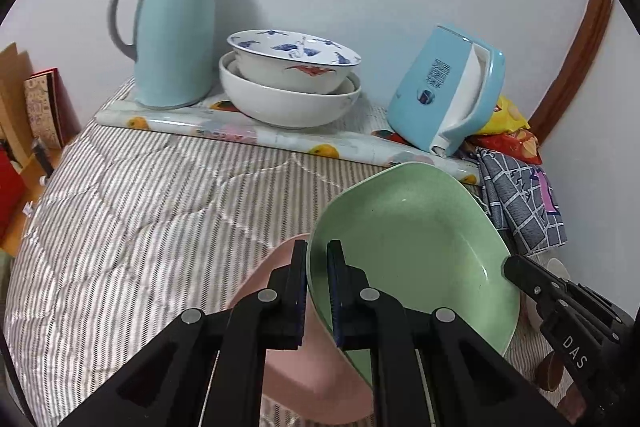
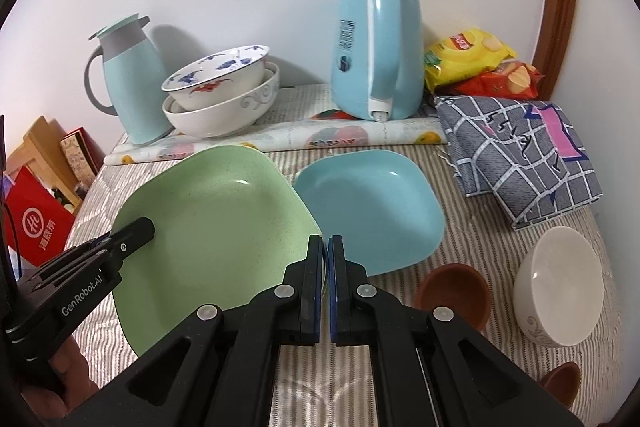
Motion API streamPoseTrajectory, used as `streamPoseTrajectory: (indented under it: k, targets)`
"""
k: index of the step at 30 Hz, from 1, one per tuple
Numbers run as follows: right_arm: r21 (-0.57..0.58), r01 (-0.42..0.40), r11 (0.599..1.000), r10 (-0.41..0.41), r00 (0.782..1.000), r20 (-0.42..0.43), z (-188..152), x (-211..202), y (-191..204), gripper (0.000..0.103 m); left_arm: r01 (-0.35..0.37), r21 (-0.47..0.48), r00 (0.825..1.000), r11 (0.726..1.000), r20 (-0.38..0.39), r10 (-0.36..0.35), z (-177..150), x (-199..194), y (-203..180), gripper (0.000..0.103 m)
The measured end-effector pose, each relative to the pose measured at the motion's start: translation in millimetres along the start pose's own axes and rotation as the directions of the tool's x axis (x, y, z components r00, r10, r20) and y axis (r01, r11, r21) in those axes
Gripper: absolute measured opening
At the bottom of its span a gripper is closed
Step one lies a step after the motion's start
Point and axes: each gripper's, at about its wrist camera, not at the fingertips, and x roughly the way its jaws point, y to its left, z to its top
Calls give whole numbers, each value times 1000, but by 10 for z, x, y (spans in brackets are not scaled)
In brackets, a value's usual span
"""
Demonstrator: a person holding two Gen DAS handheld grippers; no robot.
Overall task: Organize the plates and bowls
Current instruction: 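Lift the green plate with both tools and lower it onto the pink plate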
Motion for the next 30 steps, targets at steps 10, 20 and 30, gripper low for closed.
streamPoseTrajectory:
  k: [10,20,30]
  targets:
    - [-40,-44,998,43,999,-26,-83,131,224,3,-52,-50,999,997,-18,52,-135,-15,270,10]
    - [-74,-58,996,52,995,-83,-214,351,306,3,-80,-73,995,994,-58,76,-311,111,397,10]
    - [-88,-42,995,32,993,-112,-279,500,323,4,-74,-60,994,995,-88,69,-383,193,427,11]
